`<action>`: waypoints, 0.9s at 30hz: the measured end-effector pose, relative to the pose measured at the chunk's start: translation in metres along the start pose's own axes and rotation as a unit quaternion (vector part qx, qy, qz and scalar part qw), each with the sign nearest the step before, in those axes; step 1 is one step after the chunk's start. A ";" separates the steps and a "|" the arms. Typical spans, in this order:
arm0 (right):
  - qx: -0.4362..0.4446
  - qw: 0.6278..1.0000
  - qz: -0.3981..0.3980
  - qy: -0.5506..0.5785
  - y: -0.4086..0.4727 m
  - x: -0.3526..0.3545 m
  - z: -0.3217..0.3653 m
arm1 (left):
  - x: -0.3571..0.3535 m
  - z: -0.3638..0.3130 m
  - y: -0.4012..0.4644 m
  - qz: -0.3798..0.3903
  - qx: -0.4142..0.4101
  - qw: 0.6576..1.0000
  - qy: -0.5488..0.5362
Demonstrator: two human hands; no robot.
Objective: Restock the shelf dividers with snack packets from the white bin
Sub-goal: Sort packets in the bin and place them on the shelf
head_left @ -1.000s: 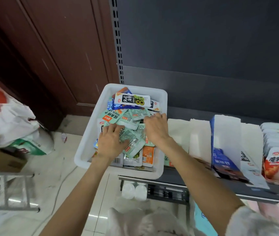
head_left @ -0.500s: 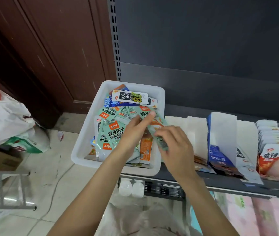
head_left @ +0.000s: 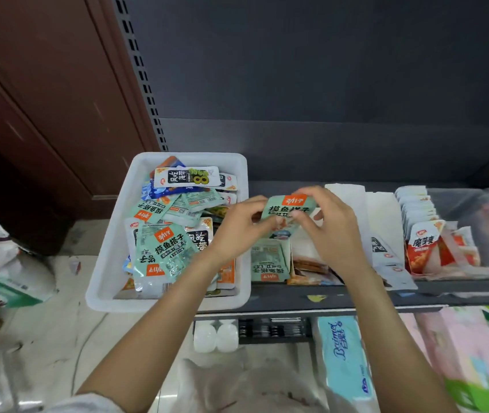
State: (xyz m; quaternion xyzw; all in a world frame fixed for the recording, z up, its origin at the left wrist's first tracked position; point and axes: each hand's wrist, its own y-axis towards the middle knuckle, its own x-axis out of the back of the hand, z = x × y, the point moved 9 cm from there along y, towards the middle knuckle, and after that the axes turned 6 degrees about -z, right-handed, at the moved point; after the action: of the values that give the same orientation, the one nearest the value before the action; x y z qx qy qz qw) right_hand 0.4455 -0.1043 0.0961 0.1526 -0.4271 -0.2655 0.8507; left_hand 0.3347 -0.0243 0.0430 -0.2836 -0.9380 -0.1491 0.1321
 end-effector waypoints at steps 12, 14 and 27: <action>0.093 0.941 0.242 -0.219 -0.058 -0.080 -0.029 | -0.035 0.054 -0.035 0.176 -0.084 0.892 0.408; 0.068 0.925 0.291 -0.235 -0.064 -0.088 -0.036 | -0.035 0.055 -0.037 0.189 -0.071 0.900 0.387; 0.018 0.955 0.289 0.067 -0.027 -0.141 0.054 | 0.129 0.101 -0.095 -0.231 0.218 0.872 0.373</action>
State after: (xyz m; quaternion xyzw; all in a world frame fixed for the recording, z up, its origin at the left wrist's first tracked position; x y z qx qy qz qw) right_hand 0.3234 -0.0460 0.0233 0.0559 -0.3999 0.0100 0.9148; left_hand 0.1598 -0.0004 -0.0261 0.0542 -0.8664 -0.0621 0.4925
